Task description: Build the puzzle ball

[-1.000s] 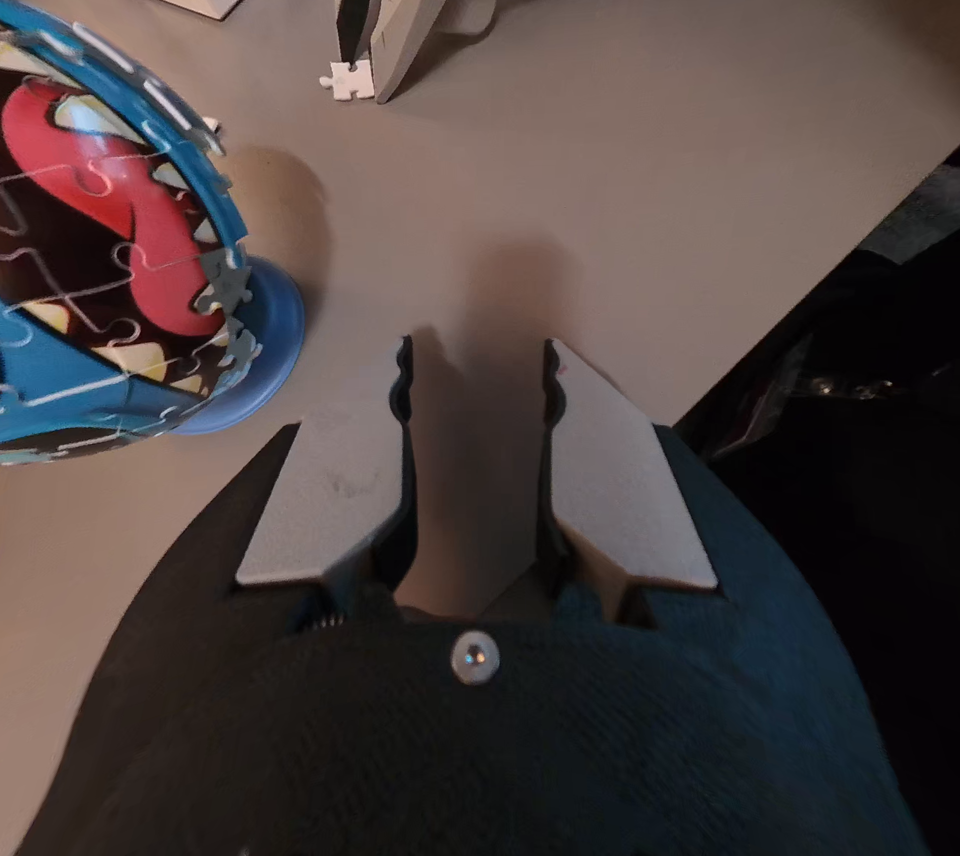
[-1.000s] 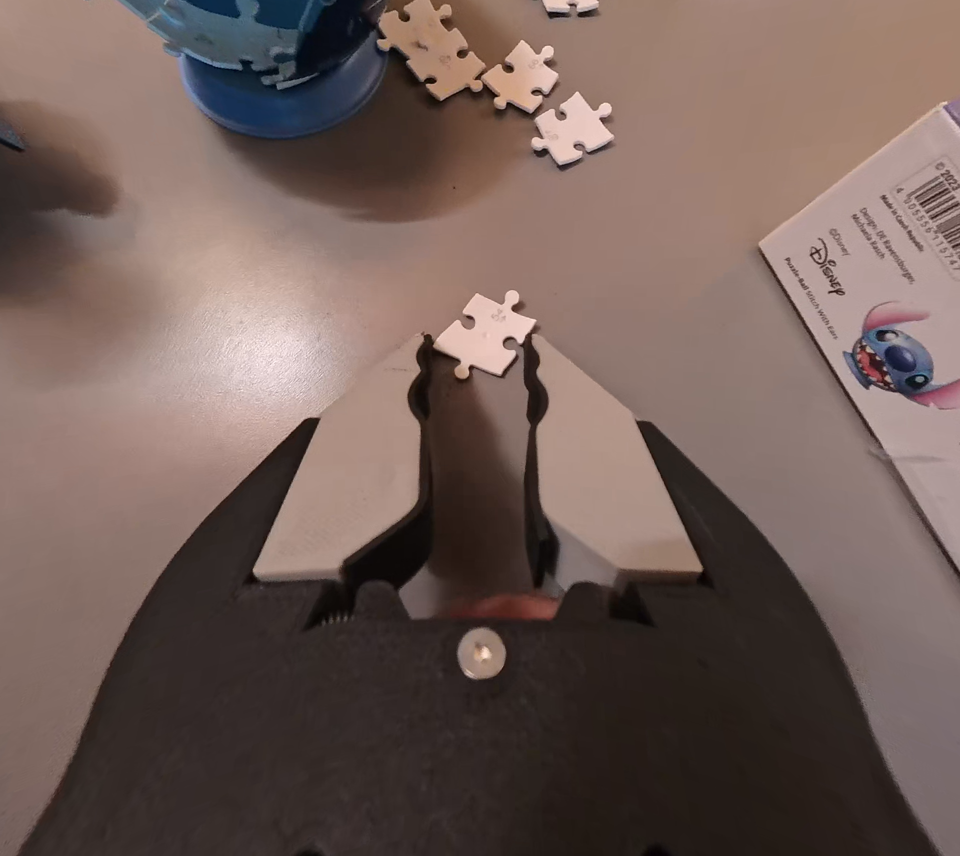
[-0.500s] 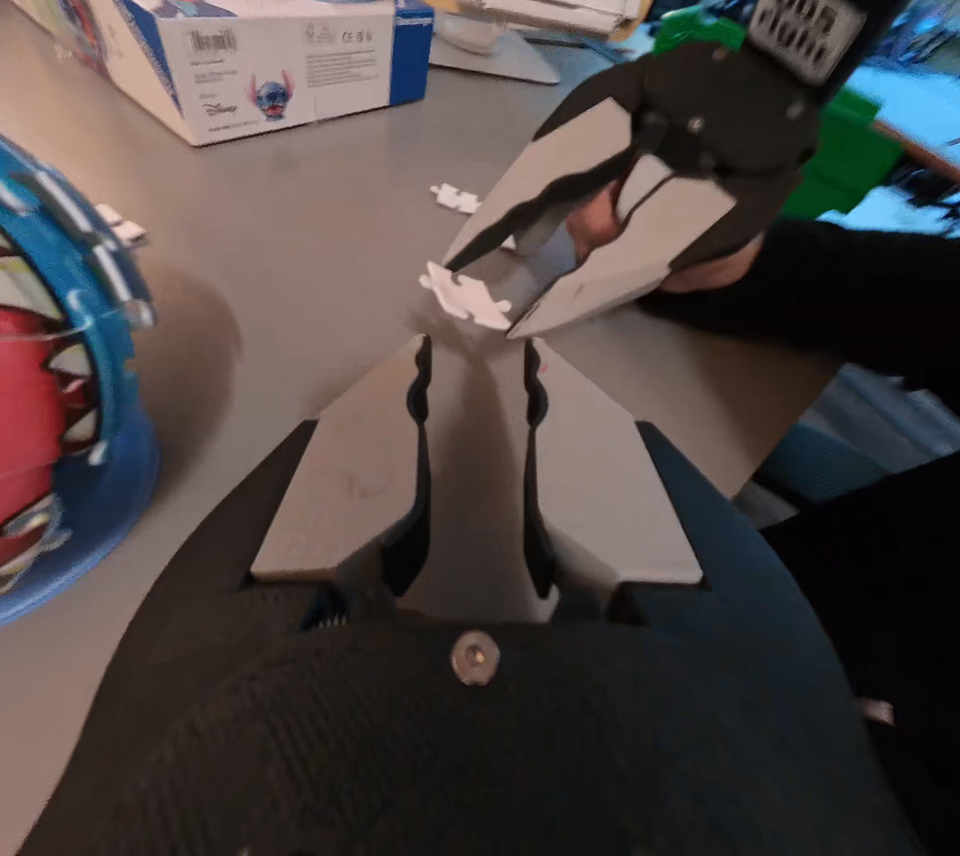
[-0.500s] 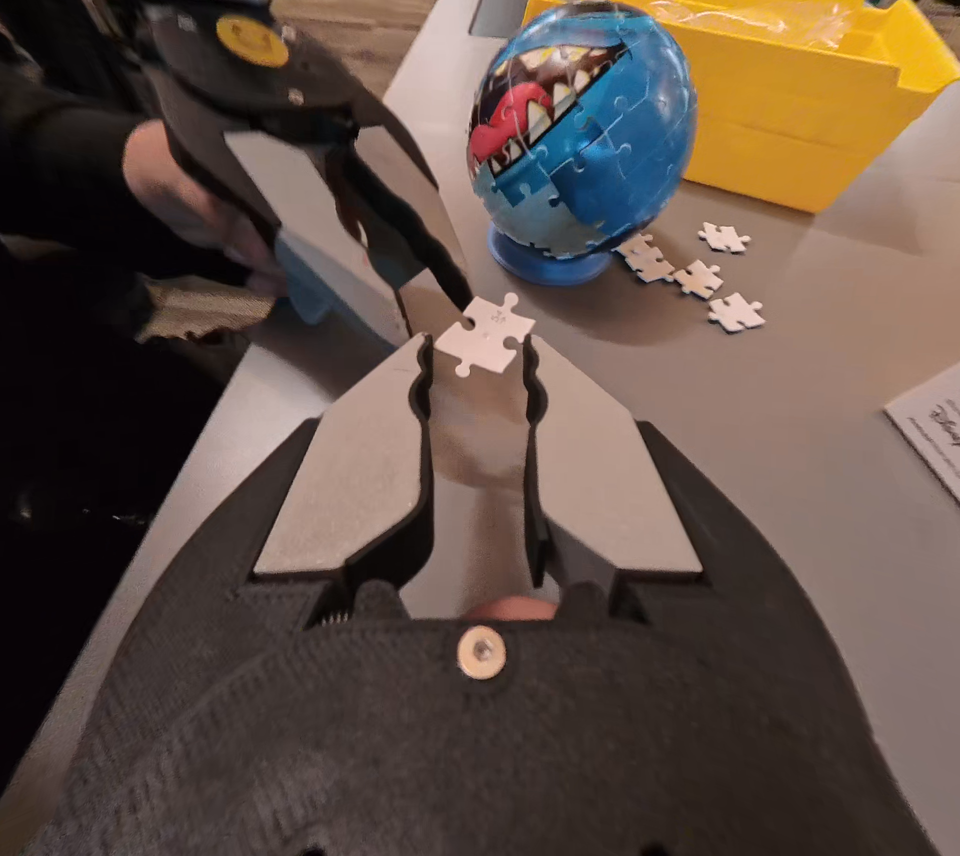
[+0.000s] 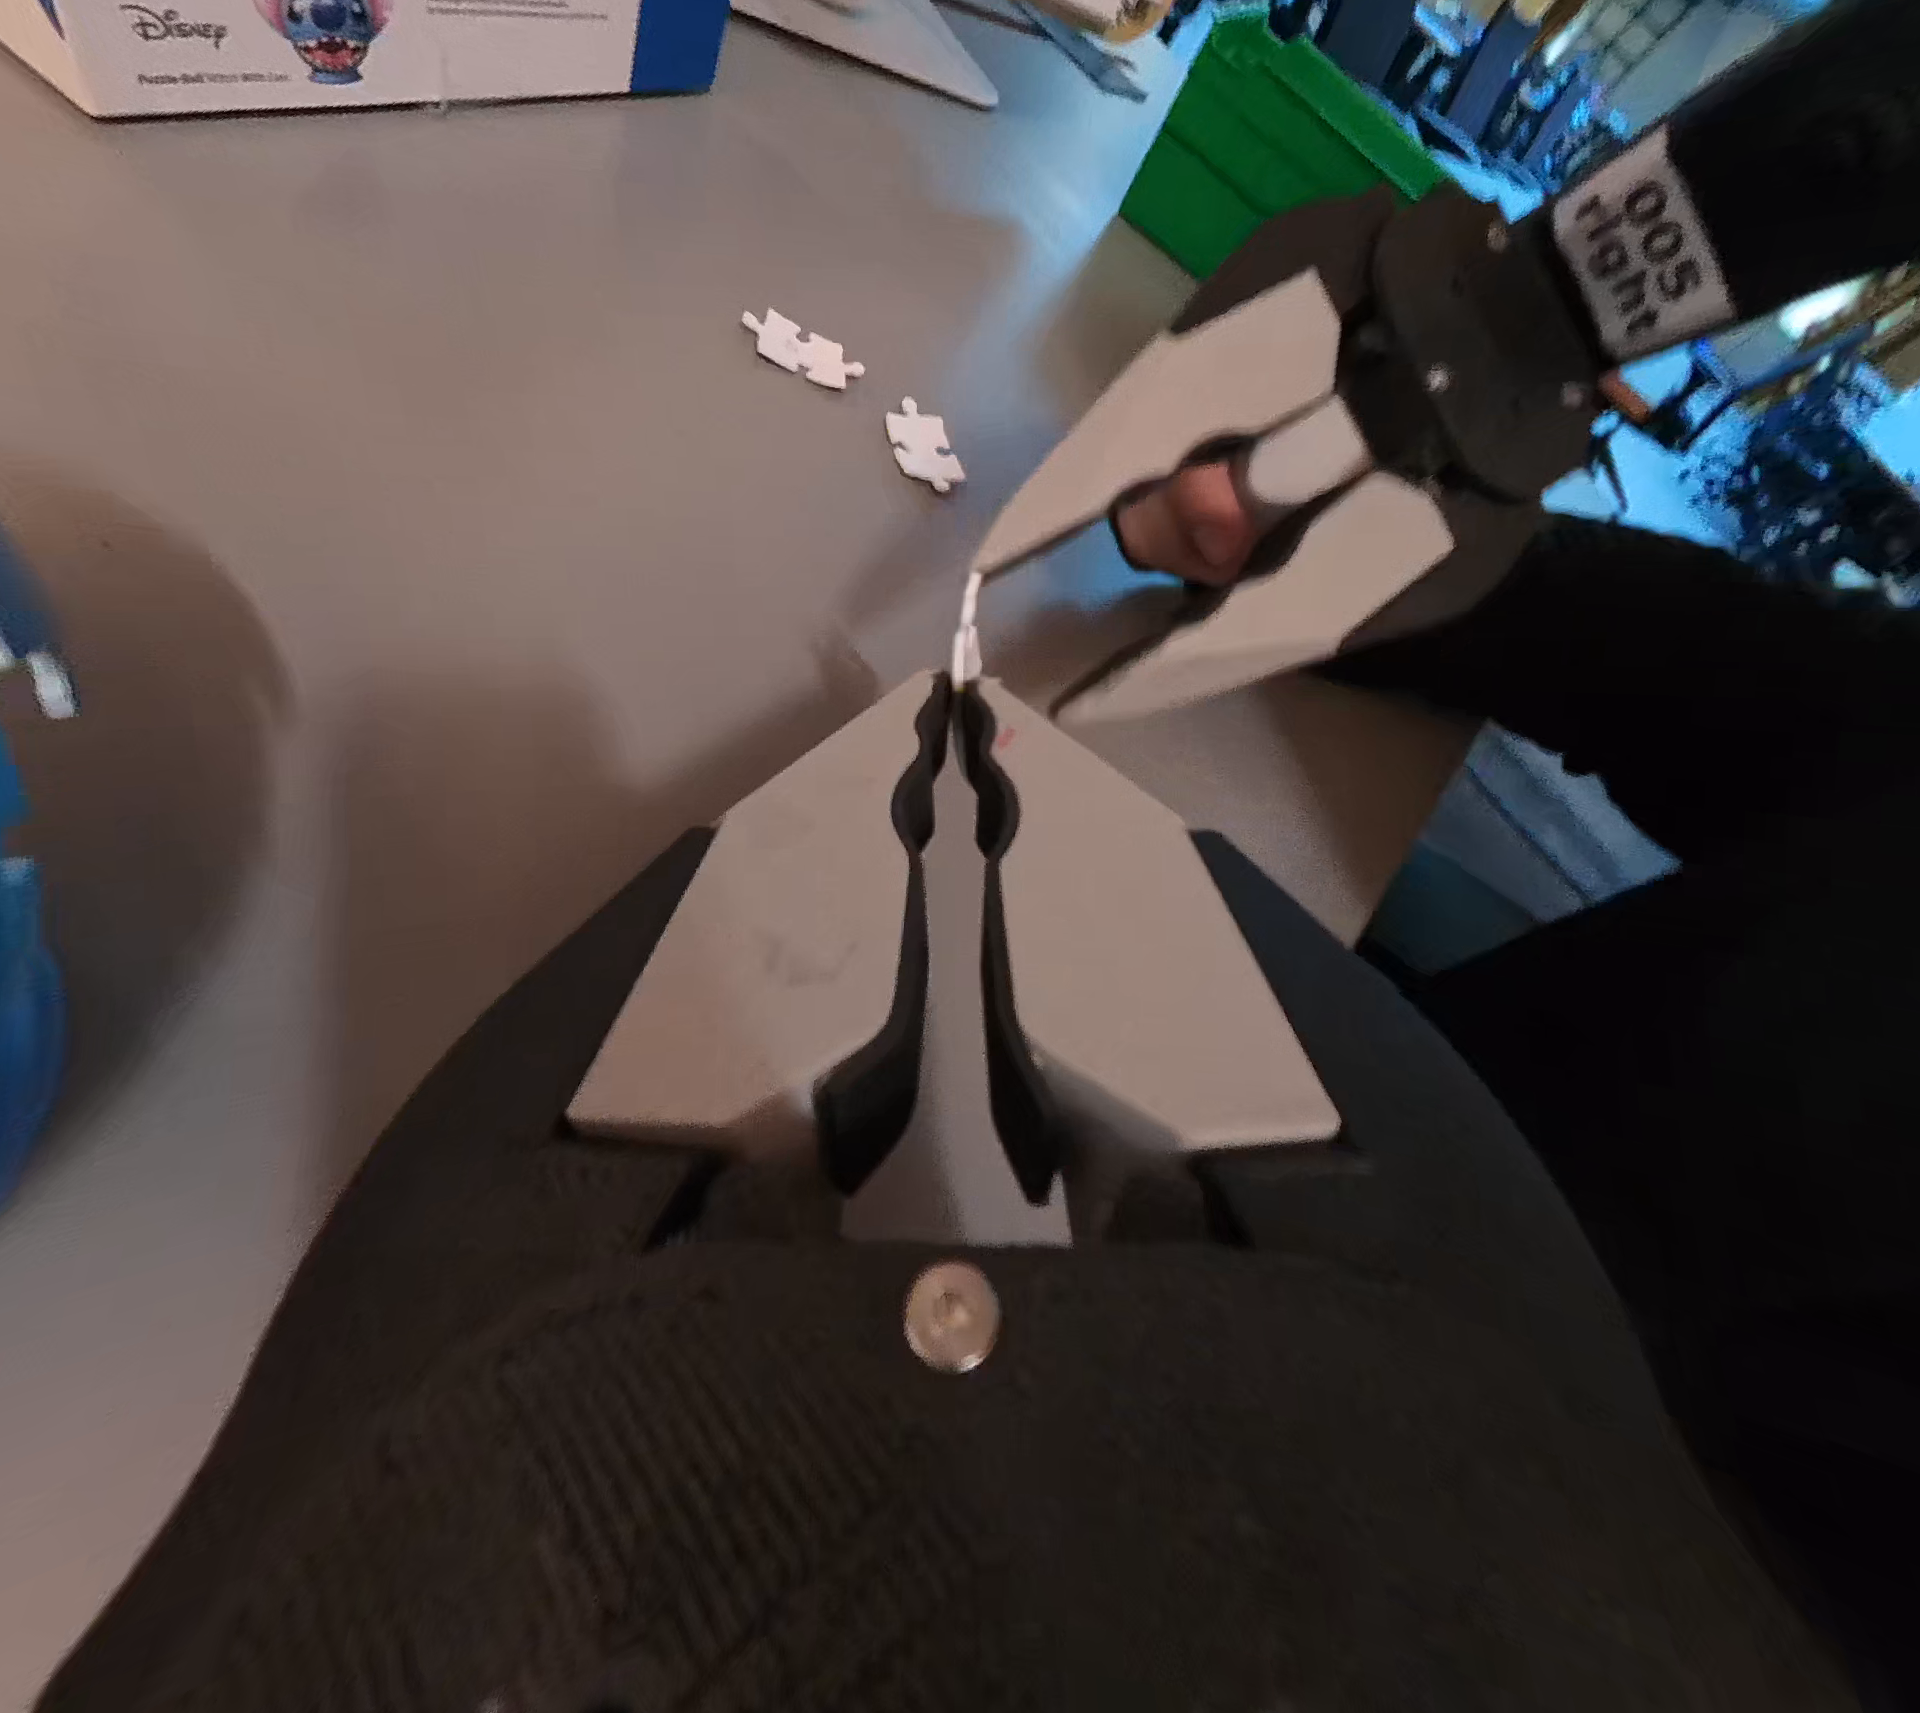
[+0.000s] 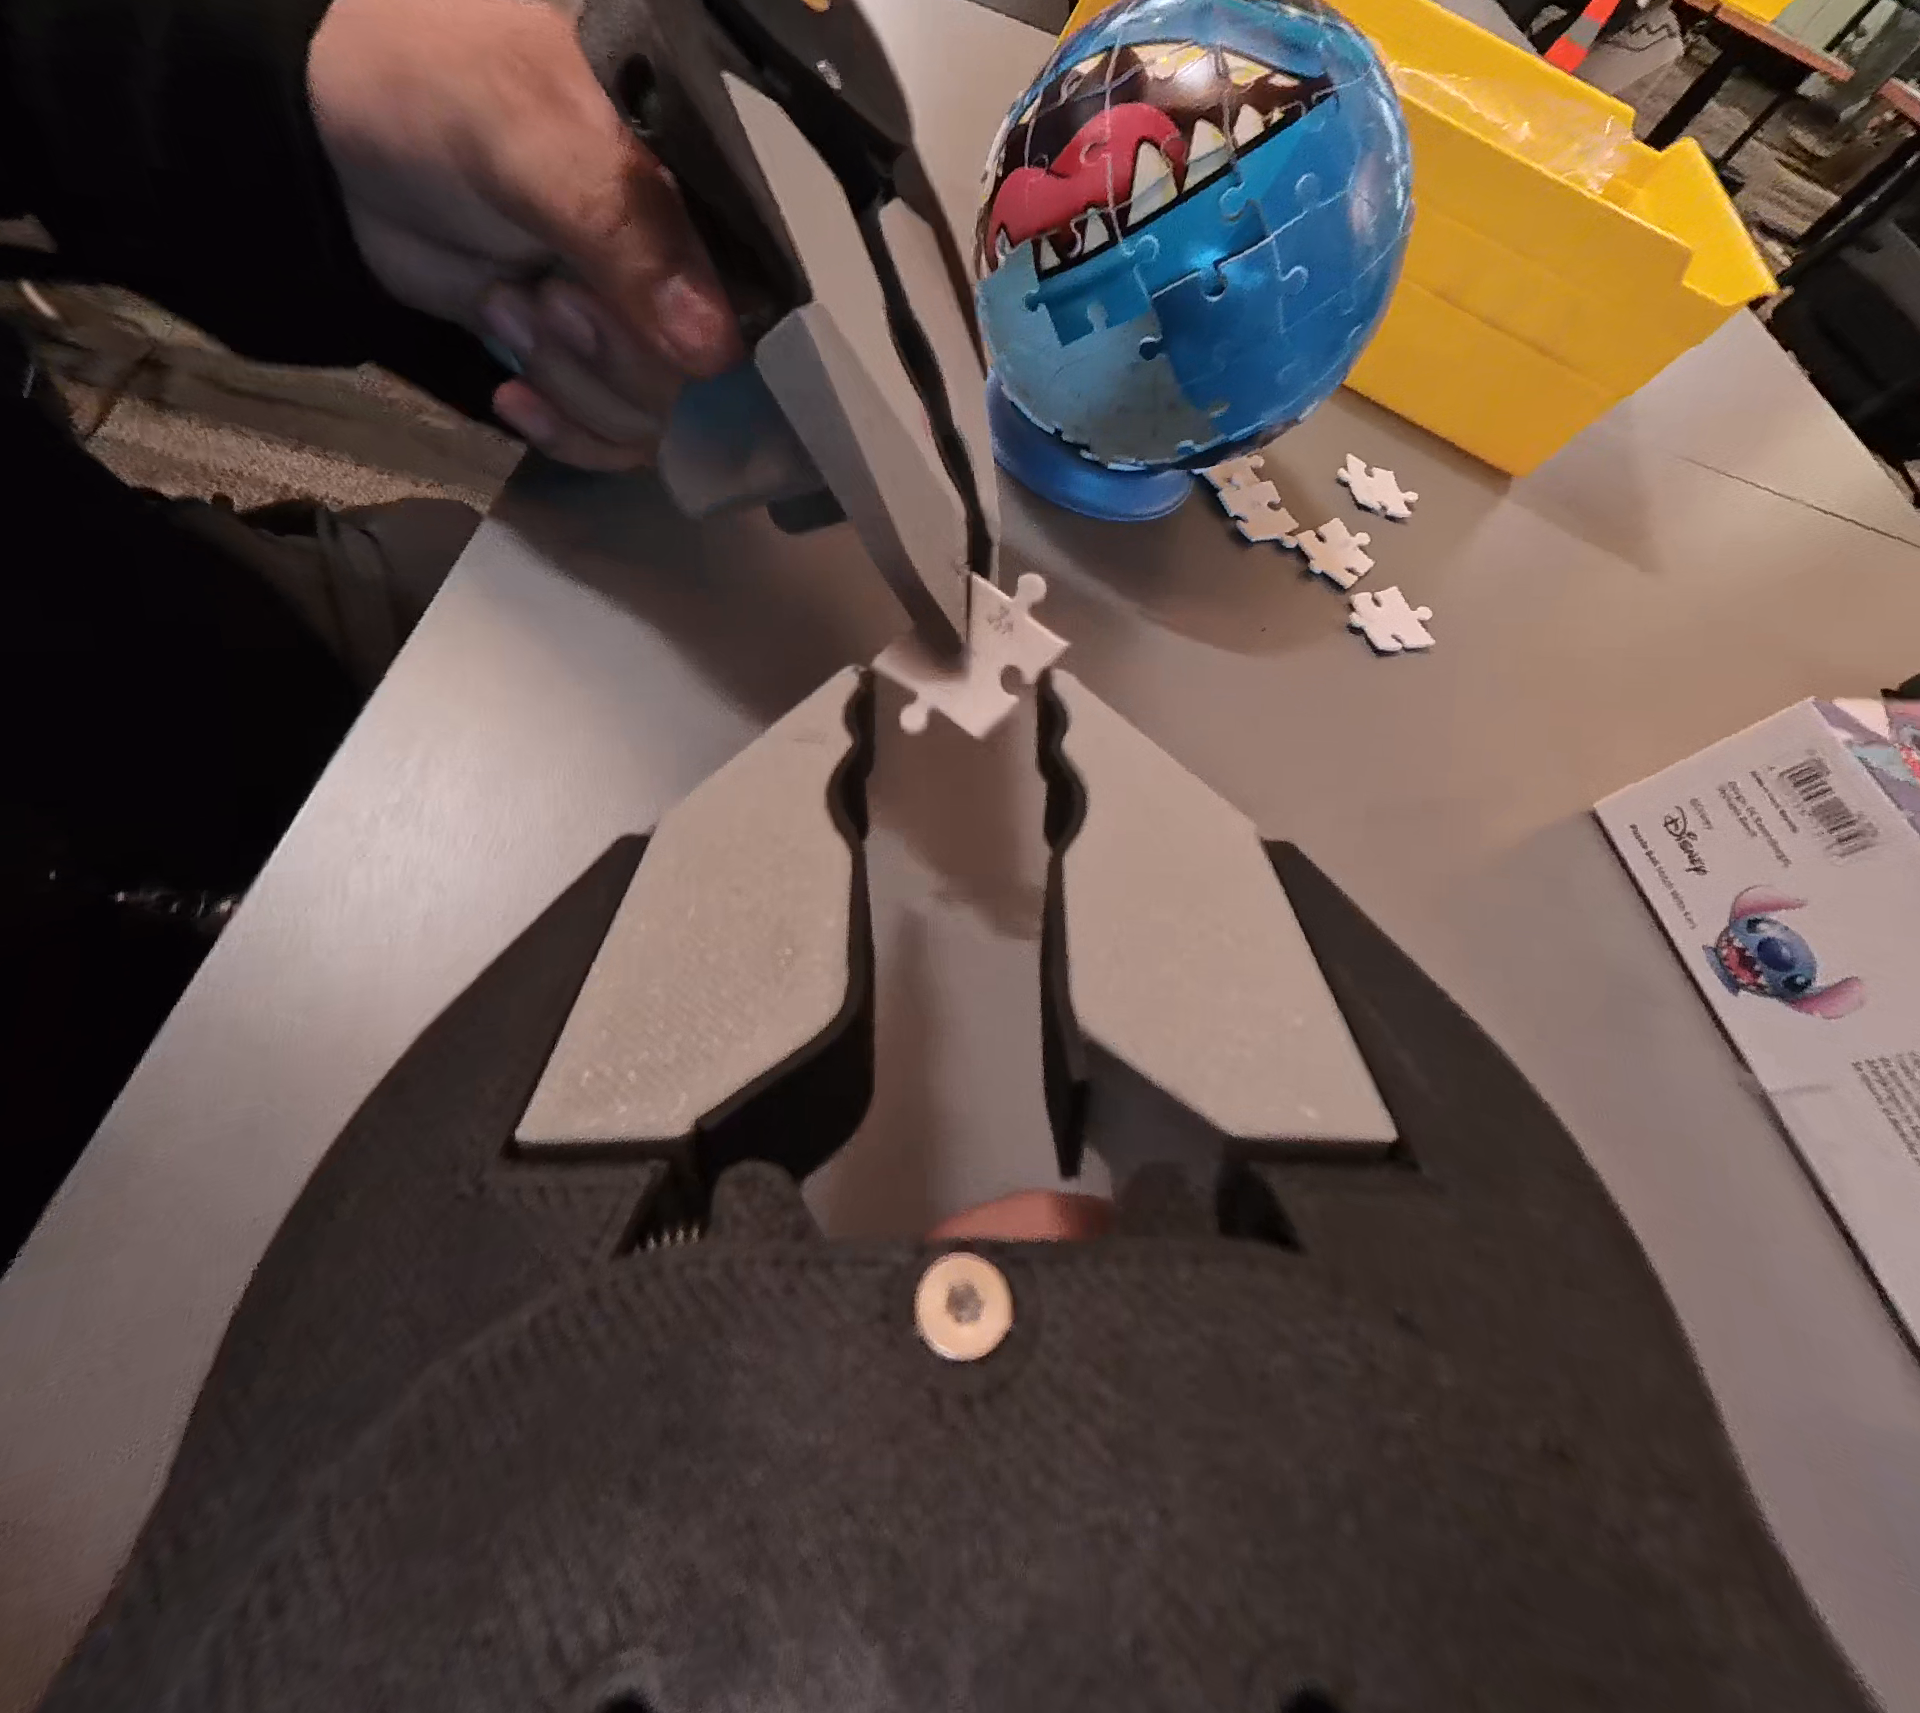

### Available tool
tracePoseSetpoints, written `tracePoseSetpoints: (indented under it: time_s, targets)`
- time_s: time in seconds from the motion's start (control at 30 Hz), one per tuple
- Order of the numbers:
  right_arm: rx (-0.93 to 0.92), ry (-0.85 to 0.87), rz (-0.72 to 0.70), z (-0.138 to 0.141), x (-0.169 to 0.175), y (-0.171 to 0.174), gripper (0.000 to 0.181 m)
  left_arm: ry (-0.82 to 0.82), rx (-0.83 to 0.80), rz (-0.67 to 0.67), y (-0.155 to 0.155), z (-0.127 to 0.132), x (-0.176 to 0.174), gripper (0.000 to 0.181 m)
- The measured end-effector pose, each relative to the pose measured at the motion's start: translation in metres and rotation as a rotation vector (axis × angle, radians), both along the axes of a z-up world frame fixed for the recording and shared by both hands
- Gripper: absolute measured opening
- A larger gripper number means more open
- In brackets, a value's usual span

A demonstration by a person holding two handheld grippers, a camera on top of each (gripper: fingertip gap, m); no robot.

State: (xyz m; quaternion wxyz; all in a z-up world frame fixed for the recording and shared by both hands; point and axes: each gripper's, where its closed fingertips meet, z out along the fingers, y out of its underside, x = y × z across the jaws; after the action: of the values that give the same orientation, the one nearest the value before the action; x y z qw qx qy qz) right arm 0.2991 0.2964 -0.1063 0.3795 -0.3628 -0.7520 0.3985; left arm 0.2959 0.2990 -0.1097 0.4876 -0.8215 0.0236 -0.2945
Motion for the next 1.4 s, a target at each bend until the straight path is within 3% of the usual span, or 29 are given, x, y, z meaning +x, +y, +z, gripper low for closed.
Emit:
tracePoseSetpoints:
  time_s: [0.1,0.17,0.27,0.4,0.5,0.77,0.9,1.0,1.07,1.17,1.3,1.4]
  targets:
    - [-0.076,0.051,-0.014,0.025,0.000,0.015,0.018,0.044,-0.102,-0.134,-0.010,-0.007,0.007,0.000]
    - [-0.185,0.011,0.053,0.033,0.001,0.008,0.016,0.095,-0.136,-0.191,-0.014,-0.009,0.011,0.000]
    - [-0.230,-0.079,0.094,0.021,0.000,-0.004,0.027,0.144,-0.156,-0.259,-0.018,-0.009,0.019,0.000]
    - [-0.309,-0.204,0.160,0.003,0.002,-0.023,0.022,0.181,-0.148,-0.278,-0.018,-0.008,0.020,0.000]
    - [-0.400,-0.208,0.160,0.007,0.000,-0.024,0.000,0.195,-0.125,-0.270,-0.020,-0.004,0.016,0.000]
    - [-0.576,-0.180,0.111,0.011,-0.004,-0.020,0.000,0.158,0.041,-0.152,-0.015,0.021,0.002,0.000]
    - [-0.601,-0.214,0.112,0.005,-0.004,-0.027,0.000,0.054,0.105,-0.035,-0.011,0.038,-0.017,0.000]
    - [-0.633,-0.191,0.090,0.010,-0.008,-0.026,0.000,0.028,0.075,-0.012,-0.021,0.032,-0.030,0.000]
    - [-0.676,-0.185,0.069,0.013,-0.010,-0.021,0.000,0.085,0.047,-0.013,-0.031,0.020,-0.033,0.008]
    - [-0.693,-0.181,0.056,0.012,-0.013,-0.018,0.000,0.046,0.015,-0.064,-0.040,0.011,-0.017,0.023]
    - [-0.759,-0.208,0.099,0.013,-0.013,-0.031,0.000,-0.029,0.048,-0.063,-0.034,0.012,-0.006,0.001]
    - [-0.768,-0.213,0.096,0.012,-0.013,-0.032,0.000,-0.116,0.018,-0.069,-0.033,0.010,-0.004,0.000]
